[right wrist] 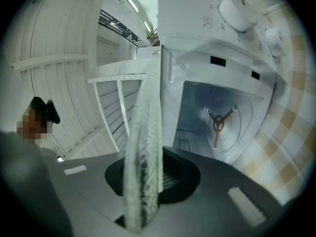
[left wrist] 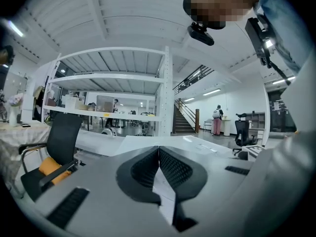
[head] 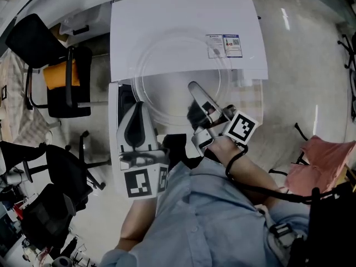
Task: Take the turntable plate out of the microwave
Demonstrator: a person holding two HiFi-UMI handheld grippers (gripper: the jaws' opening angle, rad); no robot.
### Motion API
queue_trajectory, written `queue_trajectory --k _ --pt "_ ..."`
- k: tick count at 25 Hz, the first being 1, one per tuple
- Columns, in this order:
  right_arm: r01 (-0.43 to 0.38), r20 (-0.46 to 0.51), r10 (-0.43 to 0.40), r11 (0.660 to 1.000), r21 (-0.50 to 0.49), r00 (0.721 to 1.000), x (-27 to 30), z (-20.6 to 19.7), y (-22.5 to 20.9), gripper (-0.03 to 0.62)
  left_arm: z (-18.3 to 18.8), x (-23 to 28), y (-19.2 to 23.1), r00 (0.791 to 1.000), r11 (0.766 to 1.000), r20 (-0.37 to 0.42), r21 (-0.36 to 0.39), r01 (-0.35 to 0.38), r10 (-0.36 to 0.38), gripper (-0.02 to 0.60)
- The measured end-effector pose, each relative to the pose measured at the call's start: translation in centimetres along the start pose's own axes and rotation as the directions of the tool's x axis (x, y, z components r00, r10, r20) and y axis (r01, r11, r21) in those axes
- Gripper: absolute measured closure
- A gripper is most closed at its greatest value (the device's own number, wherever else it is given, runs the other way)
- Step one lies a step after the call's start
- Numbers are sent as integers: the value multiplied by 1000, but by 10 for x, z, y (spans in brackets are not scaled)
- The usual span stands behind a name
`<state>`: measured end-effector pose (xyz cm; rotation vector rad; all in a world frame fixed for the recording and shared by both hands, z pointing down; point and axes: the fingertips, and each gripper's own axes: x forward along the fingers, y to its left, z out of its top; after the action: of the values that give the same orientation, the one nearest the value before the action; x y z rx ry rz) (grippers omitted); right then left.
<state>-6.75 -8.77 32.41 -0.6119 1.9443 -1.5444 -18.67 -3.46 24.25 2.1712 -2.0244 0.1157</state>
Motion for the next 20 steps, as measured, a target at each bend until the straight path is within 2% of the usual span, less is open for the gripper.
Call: queue_trajectory --k 7,9,17,20 --pt "5 -3 -5 1000 17 1000 -9 -4 -4 531 -6 -5 -6 1000 1000 -1 -13 -6 6 573" --pt "-3 -4 3 1000 2 1000 -11 -8 2 563 -4 -4 -6 1000 1000 -1 -16 -4 4 574" --pt "-27 47 29 999 -39 998 1 8 8 563 0 6 9 1000 1000 -11 -14 -9 9 574" --pt "-30 66 33 998 -46 997 7 15 8 563 -5 3 11 1000 997 -27 -70 -13 11 574"
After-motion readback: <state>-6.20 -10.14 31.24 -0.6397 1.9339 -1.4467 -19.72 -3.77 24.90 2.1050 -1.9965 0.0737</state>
